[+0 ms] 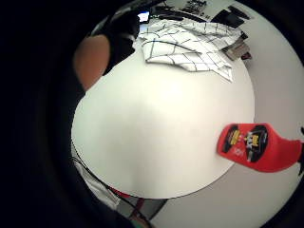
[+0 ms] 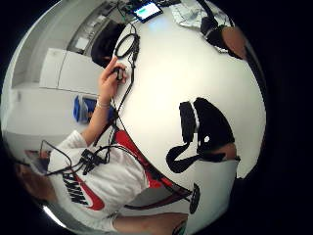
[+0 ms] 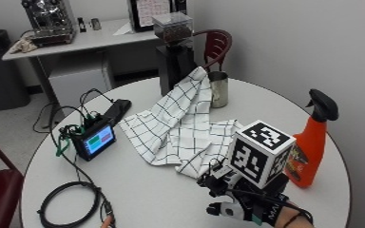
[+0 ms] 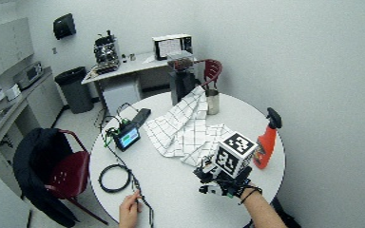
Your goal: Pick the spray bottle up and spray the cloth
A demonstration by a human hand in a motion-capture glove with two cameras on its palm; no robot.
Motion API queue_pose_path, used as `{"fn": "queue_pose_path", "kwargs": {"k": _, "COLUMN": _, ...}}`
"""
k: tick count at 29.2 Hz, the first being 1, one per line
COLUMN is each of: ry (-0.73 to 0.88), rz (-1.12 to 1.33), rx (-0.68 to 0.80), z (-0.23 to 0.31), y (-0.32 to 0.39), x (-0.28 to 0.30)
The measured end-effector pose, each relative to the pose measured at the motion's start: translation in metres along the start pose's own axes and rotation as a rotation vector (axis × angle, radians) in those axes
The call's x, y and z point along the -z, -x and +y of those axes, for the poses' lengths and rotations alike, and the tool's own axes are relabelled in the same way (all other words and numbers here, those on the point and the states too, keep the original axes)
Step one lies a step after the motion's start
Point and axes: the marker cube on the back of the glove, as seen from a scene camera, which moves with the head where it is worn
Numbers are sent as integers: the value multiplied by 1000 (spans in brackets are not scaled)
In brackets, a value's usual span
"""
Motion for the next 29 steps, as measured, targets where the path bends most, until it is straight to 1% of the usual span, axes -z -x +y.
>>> {"fn": "queue_pose_path", "kwargs": {"k": 17, "ry": -21, "rz": 16, "rx": -15, "z": -3, "y": -4, "x": -1}}
{"fn": "queue_pose_path", "kwargs": {"k": 29, "ry": -22, "rz": 14, "rx": 1, "z": -3, "y": 3, "x": -4}}
